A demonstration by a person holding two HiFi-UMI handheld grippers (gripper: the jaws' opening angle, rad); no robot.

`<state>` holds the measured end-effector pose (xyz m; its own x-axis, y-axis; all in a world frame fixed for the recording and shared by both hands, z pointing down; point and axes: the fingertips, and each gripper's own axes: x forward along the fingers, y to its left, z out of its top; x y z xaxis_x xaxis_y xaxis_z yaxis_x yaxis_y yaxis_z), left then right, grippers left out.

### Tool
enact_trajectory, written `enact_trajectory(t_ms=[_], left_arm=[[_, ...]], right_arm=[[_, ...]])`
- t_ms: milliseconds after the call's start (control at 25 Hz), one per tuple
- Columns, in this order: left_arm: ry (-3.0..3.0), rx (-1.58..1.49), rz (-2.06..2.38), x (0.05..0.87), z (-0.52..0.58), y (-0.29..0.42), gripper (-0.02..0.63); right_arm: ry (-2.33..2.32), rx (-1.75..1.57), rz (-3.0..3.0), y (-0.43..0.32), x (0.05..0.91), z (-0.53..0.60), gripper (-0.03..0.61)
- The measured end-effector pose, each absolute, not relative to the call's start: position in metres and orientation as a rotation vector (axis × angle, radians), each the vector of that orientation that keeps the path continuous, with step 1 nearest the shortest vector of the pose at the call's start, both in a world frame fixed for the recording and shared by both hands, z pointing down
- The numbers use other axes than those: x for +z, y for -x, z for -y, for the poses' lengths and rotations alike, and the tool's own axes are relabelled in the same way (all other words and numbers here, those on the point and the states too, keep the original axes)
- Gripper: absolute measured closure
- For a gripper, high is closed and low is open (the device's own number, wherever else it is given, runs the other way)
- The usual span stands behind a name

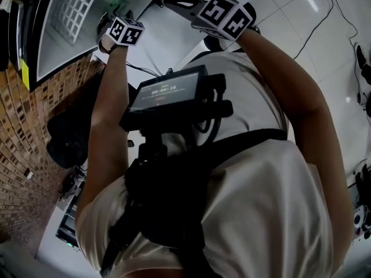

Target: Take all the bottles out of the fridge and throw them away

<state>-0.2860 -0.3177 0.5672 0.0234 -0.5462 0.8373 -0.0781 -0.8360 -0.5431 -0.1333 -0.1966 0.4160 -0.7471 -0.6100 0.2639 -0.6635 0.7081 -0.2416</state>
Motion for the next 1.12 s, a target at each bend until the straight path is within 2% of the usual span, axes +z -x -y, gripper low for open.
enact_trajectory(t_ms=[400, 520, 640, 760, 1120], left_arm=[[1.788, -2.074, -0.525, 0.581, 0.334, 0.292, 0.414], [1.799, -2.135, -0.441, 0.586, 0.327, 0.29, 0.46], [1.838, -2.174, -0.393, 0.591, 0.319, 0.288, 0.551], [1.818, -2.157, -0.386, 0.591, 0.318, 0.291, 0.582], [2.011, -1.943, -0.534, 0.55, 0.3, 0.275, 0.594]], right_arm=[[-1.053, 0.58, 2.754, 0.147, 0.426, 0.197, 0.575], [-1.09, 0.597, 2.745, 0.142, 0.427, 0.197, 0.575], [-1.13, 0.608, 2.739, 0.137, 0.43, 0.2, 0.575], [-1.144, 0.602, 2.74, 0.136, 0.431, 0.202, 0.575], [-1.12, 0.56, 2.766, 0.144, 0.427, 0.203, 0.575]])
